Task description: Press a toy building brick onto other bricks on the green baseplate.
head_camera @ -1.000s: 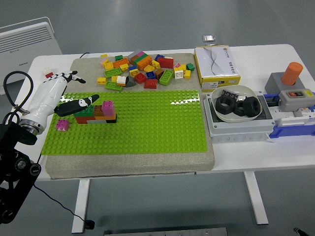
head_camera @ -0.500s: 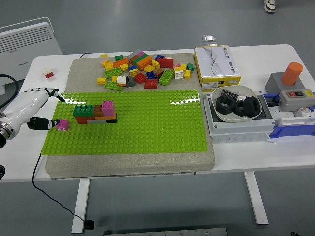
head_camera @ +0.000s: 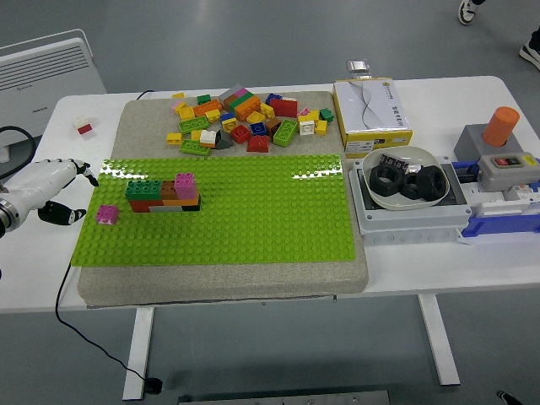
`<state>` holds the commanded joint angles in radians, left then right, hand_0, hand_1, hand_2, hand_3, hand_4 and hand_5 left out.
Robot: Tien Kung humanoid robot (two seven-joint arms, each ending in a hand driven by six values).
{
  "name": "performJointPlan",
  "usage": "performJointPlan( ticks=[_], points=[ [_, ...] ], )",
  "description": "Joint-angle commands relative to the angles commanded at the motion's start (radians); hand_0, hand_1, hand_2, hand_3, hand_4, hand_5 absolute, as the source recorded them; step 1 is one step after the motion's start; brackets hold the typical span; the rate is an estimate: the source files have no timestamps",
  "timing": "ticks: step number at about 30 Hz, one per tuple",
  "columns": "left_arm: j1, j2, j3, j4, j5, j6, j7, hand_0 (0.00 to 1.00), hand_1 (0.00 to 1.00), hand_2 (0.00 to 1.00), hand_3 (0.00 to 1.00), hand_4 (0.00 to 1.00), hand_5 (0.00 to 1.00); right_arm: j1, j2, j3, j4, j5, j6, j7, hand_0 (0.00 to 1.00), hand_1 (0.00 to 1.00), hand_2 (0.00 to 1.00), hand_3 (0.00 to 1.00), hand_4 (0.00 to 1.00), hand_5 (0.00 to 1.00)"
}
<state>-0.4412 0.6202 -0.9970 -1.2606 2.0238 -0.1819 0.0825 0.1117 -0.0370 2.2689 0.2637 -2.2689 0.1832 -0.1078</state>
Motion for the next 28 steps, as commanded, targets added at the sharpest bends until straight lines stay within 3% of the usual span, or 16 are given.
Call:
performJointPlan(
  ticks=[8, 28],
  points=[
    [-0.044, -0.006, 0.054, 0.044, -0.050, -0.033, 0.007, 0.941, 0.954, 0.940, 0.662, 0.728, 0.002, 0.001, -0.001, 0.000, 0.000, 0.000, -0.001, -0.001, 0.679, 0.623, 0.666, 0.681, 0.715, 0.903],
    [-0.110, -0.014, 0.125, 0.099, -0.092, -0.052, 0.007, 0.948, 0.962, 0.947, 0.664, 0.726, 0.002, 0.006, -0.007, 0.000, 0.000, 0.000, -0.003, -0.001, 0.679, 0.624, 0.666, 0.681, 0.716, 0.904]
  ],
)
